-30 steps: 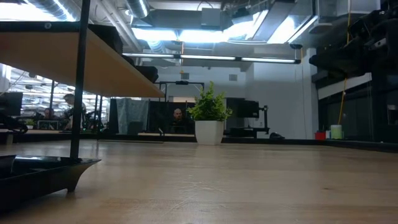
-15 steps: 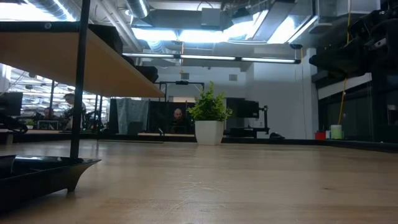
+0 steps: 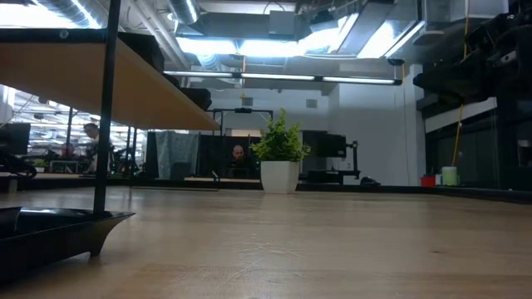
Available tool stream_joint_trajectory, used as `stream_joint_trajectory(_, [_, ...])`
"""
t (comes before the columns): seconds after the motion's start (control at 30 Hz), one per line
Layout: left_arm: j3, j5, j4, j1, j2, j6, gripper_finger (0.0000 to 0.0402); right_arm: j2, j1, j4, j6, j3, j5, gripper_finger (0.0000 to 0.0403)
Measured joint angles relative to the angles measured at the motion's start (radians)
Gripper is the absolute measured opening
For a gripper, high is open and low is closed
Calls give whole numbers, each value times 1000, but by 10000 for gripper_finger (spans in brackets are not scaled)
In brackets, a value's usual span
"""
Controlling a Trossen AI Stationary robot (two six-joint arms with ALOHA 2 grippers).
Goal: Pick & Place Mini shaped plates
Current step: Stack the black distorted square plate on top of the black distorted square plate on the shelf
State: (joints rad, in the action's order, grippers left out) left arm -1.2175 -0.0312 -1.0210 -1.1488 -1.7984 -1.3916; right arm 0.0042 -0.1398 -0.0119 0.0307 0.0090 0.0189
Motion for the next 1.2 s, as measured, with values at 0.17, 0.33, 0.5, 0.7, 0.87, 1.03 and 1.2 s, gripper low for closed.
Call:
stream_joint_trajectory(0.17, [0, 0, 0, 0, -17, 0, 128, 0, 0, 0, 0, 0, 0, 53])
stream_joint_trajectory(0.33, [0, 0, 0, 0, -34, 10, 127, 0, 0, 0, 0, 0, 0, 53])
stream_joint_trajectory(0.5, [0, -11, 0, 0, -37, 10, 126, 0, 0, 0, 0, 0, 0, 53])
stream_joint_trajectory(0.7, [0, -20, 0, 0, -37, 18, 84, 0, 0, 0, 0, 0, 0, 53])
stream_joint_trajectory(0.87, [0, -20, 0, 0, -37, 18, 27, 0, 0, 0, 0, 0, 0, 53])
stream_joint_trajectory(1.03, [0, -22, 0, 0, -33, 16, 6, 0, 0, 0, 0, 0, 0, 53])
stream_joint_trajectory(1.2, [0, -21, 0, 0, -13, -10, 4, 0, 0, 0, 0, 0, 0, 53])
